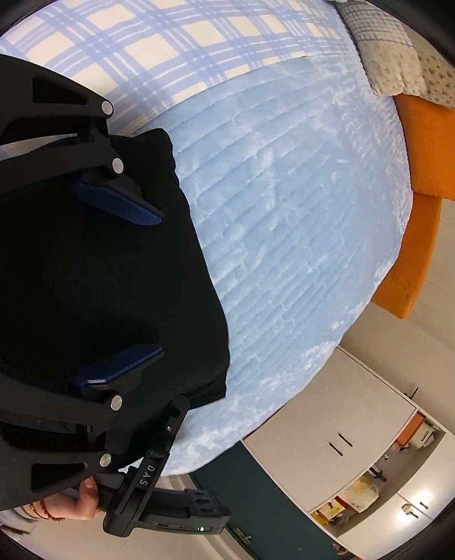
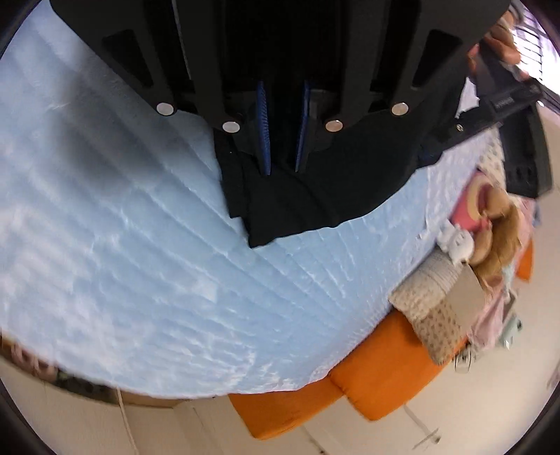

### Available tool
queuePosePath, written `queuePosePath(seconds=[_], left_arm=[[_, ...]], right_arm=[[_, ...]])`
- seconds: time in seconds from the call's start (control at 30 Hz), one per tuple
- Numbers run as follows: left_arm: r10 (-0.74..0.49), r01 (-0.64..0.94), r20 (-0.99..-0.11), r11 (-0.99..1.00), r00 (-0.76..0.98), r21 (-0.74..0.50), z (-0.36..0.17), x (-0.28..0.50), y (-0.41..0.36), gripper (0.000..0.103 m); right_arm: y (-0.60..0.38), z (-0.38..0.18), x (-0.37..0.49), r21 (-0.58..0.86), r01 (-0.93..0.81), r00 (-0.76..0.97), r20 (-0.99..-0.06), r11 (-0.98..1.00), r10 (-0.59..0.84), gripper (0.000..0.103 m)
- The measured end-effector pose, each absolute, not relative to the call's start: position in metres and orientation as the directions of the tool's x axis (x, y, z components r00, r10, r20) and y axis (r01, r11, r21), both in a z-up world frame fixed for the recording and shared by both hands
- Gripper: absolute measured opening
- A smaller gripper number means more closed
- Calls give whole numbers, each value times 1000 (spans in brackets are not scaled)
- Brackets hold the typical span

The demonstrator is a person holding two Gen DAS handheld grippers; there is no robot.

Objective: Fold large clothes
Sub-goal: 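Carry the black sweater bundle with both grippers and lower it onto the bed, then open both grippers and pull them back from the placed sweater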

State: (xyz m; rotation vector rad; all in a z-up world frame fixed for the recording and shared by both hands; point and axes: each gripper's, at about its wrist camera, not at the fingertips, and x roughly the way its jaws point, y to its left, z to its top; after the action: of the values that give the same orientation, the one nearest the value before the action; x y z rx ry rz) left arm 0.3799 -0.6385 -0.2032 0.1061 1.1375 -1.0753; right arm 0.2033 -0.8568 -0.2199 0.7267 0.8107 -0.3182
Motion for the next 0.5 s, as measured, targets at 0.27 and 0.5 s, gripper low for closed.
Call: queuePosePath(seconds=[0.27, 0.5], left_arm=[[-739, 747, -671, 411, -63, -523, -154, 330, -585, 88], [-717, 762, -696, 434, -30, -480, -187, 305, -576, 87]], right_arm=[[-788, -141, 152, 268, 373, 680, -730, 888, -66, 29], [-776, -194, 135, 196, 447, 587, -801, 873, -121, 25]])
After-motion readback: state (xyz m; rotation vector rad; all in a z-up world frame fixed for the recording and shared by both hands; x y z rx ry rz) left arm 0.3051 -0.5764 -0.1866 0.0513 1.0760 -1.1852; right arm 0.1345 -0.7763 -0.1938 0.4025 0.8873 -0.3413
